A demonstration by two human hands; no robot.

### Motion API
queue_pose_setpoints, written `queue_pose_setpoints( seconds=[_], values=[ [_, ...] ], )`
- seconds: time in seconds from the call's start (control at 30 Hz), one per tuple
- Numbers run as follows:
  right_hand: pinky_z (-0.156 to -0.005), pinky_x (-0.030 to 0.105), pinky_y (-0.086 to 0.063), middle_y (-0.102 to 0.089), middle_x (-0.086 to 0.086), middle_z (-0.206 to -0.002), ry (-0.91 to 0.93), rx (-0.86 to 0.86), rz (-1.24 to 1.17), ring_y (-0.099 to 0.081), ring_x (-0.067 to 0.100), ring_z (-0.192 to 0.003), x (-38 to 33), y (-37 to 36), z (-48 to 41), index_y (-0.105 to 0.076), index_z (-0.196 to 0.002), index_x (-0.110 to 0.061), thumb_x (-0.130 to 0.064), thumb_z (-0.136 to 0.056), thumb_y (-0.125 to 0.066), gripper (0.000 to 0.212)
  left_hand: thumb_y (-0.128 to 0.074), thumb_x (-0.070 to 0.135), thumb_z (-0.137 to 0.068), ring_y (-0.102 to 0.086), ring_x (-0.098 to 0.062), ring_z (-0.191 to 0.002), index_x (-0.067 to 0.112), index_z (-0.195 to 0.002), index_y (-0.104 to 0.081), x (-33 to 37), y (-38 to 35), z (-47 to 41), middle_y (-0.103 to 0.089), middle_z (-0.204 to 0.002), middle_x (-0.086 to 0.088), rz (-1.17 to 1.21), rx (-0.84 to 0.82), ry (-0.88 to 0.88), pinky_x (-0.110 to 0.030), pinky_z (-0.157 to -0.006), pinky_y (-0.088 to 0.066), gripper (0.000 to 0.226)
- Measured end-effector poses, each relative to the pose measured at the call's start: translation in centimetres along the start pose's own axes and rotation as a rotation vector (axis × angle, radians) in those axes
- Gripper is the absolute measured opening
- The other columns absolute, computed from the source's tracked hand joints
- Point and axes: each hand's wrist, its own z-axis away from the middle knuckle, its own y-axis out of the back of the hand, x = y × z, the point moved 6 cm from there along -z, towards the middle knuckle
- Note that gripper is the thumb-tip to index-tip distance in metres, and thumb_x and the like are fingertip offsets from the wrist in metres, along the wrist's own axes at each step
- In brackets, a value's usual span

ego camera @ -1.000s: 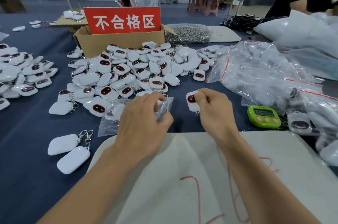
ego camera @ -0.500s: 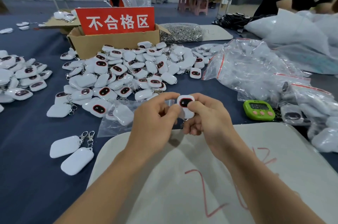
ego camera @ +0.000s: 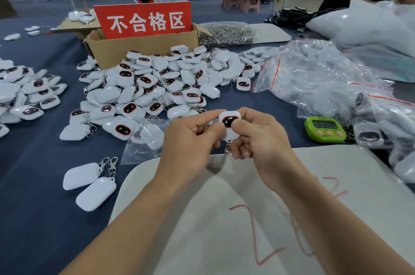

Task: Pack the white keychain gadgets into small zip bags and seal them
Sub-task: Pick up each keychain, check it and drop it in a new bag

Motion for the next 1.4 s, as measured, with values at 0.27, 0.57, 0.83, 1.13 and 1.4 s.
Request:
queue_pose_setpoints(
  seconds=[0.27, 0.57, 0.83, 1.13, 1.4],
  values=[
    [-0.043, 0.024, -0.027, -0.058, 0.003, -0.057, 0.007, 0.010, -0.070, -0.047, 0.023, -0.044, -0.3, 0.0, -0.2, -0.064, -0.079, -0.014, -0.005, -0.097, -0.056, 0.022, -0.064, 0.035, -0.090, -0.043, -0.007, -0.047, 0.052, -0.101, -0.076, 0.1, -0.3, -0.3, -0.055, -0.056, 0.009, -0.044, 0.030, -0.032, -0.018, -0.048, -0.035, 0.023],
    [-0.039, 0.018, -0.033, -0.056, 0.001, -0.056, 0.039, 0.005, -0.080, -0.042, 0.016, -0.040, -0.9, -0.4, 0.2, -0.062, -0.079, -0.009, 0.004, -0.089, -0.059, 0.017, -0.060, 0.015, -0.090, -0.040, -0.004, -0.046, 0.045, -0.111, -0.076, 1.6, -0.3, 0.7, -0.049, -0.051, 0.007, -0.101, 0.052, -0.124, -0.012, -0.050, -0.038, 0.040],
    [-0.041, 0.021, -0.031, -0.058, 0.005, -0.058, 0.021, -0.056, -0.072, -0.044, 0.017, -0.042, -0.5, -0.3, -0.2, -0.061, -0.078, -0.011, -0.002, -0.084, -0.066, 0.011, -0.062, 0.020, -0.087, -0.038, -0.006, -0.048, 0.051, -0.109, -0.067, 2.4, -0.2, 1.3, -0.049, -0.054, 0.008, -0.269, 0.094, -0.182, -0.014, -0.049, -0.034, 0.039],
    [-0.049, 0.021, -0.038, -0.058, 0.016, -0.070, 0.065, -0.094, -0.114, -0.048, 0.014, -0.051, -0.1, -0.3, -0.4, -0.071, -0.099, -0.007, 0.007, -0.089, -0.064, 0.018, -0.062, 0.027, -0.092, -0.044, -0.006, -0.048, 0.047, -0.117, -0.066, 2.1, -0.2, 1.3, -0.051, -0.052, 0.011, -0.297, 0.165, -0.171, -0.008, -0.052, -0.033, 0.032],
    [-0.050, 0.021, -0.041, -0.062, 0.018, -0.068, 0.061, -0.080, -0.071, -0.050, 0.018, -0.054, 0.0, -0.3, -0.4, -0.069, -0.101, -0.002, 0.003, -0.086, -0.064, 0.016, -0.065, 0.017, -0.091, -0.043, -0.005, -0.045, 0.042, -0.109, -0.072, 2.2, -0.1, 1.4, -0.051, -0.050, 0.013, -0.308, 0.182, -0.167, -0.007, -0.049, -0.031, 0.032]
  ],
)
